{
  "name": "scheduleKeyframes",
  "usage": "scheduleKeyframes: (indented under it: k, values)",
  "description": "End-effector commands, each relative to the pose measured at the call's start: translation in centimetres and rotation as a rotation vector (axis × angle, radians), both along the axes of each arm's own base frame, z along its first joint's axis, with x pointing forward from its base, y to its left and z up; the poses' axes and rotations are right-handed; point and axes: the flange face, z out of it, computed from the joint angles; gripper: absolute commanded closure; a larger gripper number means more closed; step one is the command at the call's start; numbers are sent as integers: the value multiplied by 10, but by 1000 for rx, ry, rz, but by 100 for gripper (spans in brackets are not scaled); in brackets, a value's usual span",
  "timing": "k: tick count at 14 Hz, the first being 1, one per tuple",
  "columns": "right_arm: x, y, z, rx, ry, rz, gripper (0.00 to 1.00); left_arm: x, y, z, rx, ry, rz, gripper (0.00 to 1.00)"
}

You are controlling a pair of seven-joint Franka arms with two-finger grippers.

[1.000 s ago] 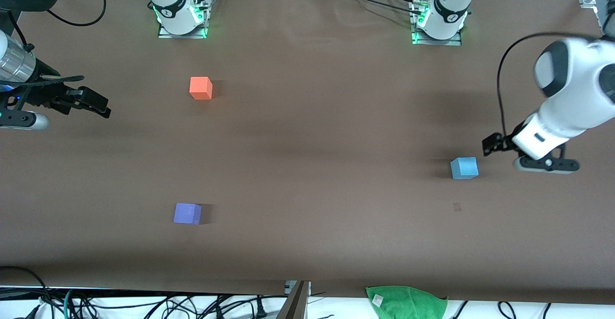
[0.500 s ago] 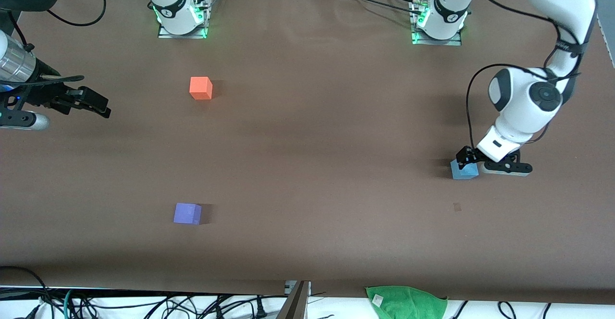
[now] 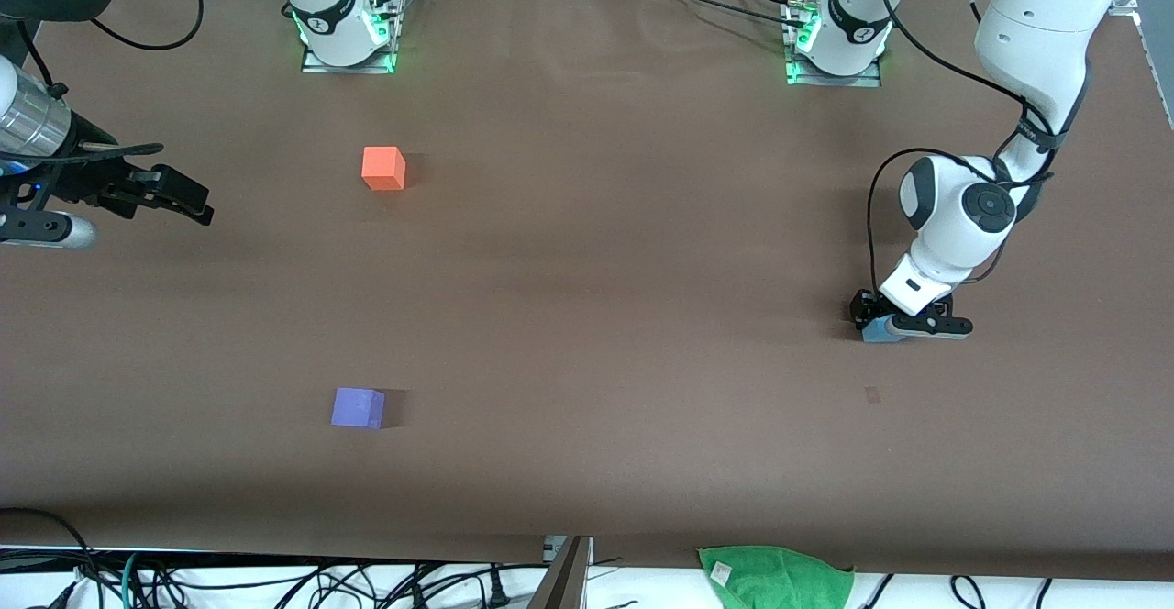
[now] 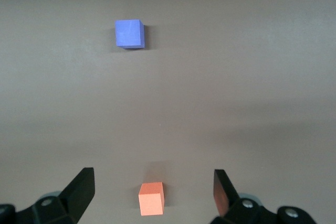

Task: Place blue block between orange and purple blocks
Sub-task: 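Close the left gripper on the light blue cube and lift it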

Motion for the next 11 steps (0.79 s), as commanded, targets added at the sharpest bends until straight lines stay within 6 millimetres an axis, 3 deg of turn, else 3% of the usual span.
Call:
scheduleKeyframes:
  k: [1,6,9,11]
  values:
    - [-5,2,8,4,-1,11,0,9,1,25,-3,-13,2,75]
    - [-5,0,8,4,-1,8,0,40,-9,114,-2,130,-9,75]
    - [-4,-1,8,3,-1,7,0,53,-64,175,-29,224,-32,74]
    - [-4,-2,8,3,-2,5,0,55,-121,202,-59,259,14,73]
